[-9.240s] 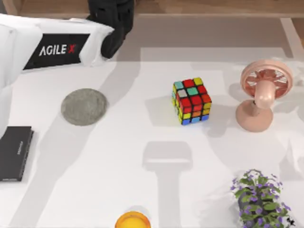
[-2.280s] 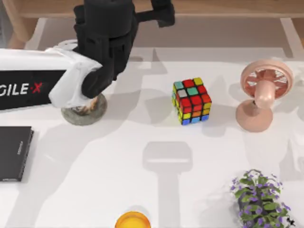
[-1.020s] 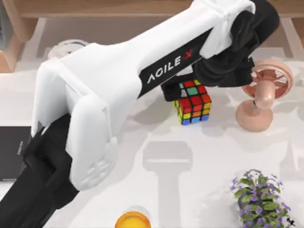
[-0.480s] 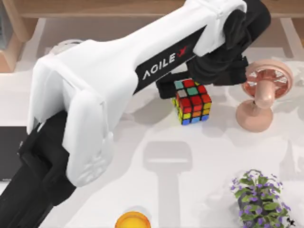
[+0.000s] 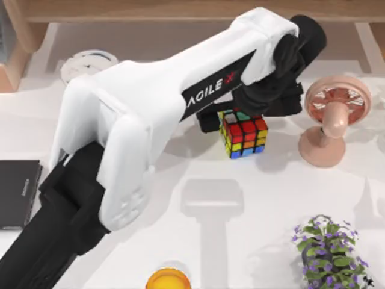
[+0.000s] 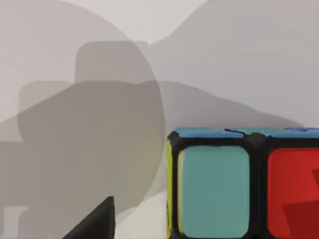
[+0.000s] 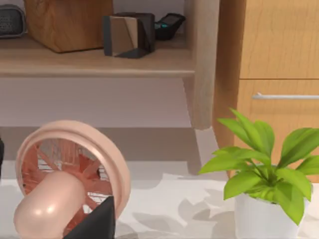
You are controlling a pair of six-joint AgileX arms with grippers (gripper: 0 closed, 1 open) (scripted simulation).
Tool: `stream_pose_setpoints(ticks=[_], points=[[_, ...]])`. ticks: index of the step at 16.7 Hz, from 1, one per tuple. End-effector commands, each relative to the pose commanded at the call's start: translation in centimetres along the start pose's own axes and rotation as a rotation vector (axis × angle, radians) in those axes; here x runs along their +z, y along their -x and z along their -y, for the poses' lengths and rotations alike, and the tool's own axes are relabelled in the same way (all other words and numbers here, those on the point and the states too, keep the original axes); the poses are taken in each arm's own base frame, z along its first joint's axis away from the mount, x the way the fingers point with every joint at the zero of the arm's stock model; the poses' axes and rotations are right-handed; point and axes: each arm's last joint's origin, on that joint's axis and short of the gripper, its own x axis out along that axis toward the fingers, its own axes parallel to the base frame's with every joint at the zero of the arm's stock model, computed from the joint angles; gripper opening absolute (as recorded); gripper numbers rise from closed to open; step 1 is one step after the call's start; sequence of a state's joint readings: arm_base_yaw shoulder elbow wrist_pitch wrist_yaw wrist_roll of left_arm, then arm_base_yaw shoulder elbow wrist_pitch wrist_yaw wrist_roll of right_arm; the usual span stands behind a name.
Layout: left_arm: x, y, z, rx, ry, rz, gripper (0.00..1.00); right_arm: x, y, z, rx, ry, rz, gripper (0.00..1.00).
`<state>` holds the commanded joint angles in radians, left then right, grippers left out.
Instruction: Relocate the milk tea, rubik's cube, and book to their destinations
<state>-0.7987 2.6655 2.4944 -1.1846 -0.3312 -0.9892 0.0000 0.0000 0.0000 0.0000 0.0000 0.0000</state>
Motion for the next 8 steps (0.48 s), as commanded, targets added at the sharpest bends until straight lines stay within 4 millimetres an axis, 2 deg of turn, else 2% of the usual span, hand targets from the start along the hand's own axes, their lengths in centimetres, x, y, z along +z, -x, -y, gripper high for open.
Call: stream_pose_setpoints(ticks=[4,8], points=[[-0.02,-0.01,0.03,0.000,0.000,0.000,1.00,0.00,0.00,0.00,0.000,0.000,0.000,1.00],[-0.02,-0.01,0.03,0.000,0.000,0.000,0.70,0.00,0.00,0.00,0.000,0.000,0.000,1.00]])
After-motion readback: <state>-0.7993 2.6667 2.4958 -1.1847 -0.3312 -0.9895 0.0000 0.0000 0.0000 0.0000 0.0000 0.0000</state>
